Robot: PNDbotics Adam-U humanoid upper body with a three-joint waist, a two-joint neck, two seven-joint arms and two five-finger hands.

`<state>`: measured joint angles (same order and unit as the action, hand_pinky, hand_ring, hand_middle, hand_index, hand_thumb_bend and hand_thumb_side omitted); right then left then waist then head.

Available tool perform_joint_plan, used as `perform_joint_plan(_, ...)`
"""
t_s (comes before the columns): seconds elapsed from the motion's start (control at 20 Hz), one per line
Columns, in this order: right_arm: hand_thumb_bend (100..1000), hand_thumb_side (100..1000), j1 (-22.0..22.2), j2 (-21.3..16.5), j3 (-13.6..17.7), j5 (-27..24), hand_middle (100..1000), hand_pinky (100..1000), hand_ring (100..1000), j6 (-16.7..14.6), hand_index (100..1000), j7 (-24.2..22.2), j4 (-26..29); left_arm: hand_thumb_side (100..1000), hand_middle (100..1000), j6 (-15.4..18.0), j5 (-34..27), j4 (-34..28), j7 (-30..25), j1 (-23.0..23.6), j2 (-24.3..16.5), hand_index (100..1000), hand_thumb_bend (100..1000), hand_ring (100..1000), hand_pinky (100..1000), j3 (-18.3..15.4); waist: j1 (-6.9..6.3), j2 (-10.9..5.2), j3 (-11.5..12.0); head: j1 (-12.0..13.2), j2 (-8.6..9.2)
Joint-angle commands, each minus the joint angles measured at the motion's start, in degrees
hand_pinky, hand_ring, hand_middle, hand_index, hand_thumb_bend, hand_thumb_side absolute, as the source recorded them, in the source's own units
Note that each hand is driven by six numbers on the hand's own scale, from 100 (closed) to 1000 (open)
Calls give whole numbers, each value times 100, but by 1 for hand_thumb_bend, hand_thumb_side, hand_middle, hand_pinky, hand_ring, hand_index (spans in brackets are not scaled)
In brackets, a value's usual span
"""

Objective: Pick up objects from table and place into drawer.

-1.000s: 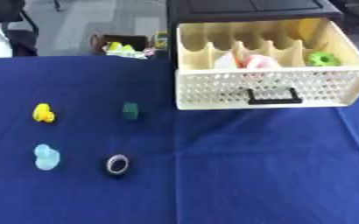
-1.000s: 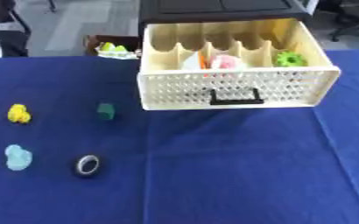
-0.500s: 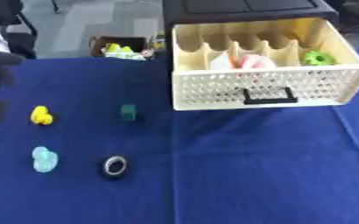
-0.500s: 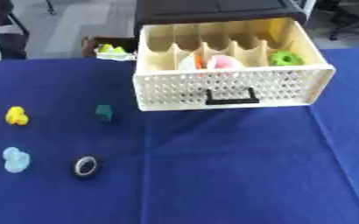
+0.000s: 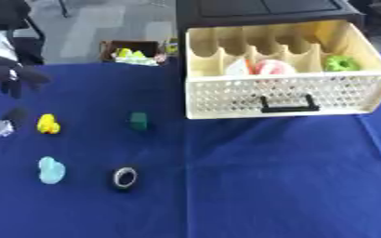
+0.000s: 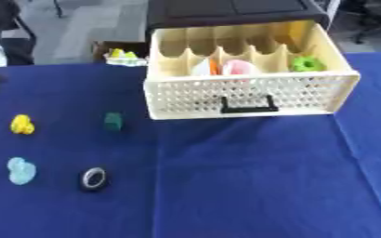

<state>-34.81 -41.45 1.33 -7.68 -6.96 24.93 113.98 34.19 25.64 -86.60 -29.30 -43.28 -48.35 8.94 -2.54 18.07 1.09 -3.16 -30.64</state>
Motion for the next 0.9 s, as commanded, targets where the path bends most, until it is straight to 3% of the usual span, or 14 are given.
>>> perform_joint_plan(0.05, 100, 910, -71, -69, 39, -57, 459, 703, 579, 17, 748, -25, 61, 1000, 644, 834, 48, 81, -1038, -200, -109, 916, 100, 525, 450, 73, -4, -91, -11, 62, 9)
perform_joint_plan(0.3, 100, 920, -46, -59, 41, -95, 456, 709, 578, 58, 742, -76, 61, 1000, 648, 718, 55, 94, -1086, -361, -33, 989, 100, 529, 452, 309, -14, -63, -31, 122, 35)
perform_joint_plan(0.75, 100, 929, 6, -24, 76, -149, 453, 715, 578, 108, 739, -98, 61, 1000, 621, 486, 189, -245, -630, -419, -37, 930, 100, 518, 438, 701, -20, -18, -38, 171, 120)
perform_joint_plan(0.9, 100, 934, 15, -9, 83, -168, 450, 719, 577, 117, 734, -106, 61, 1000, 615, 454, 283, -298, -580, -454, -48, 960, 115, 518, 440, 830, -16, -4, -49, 178, 151)
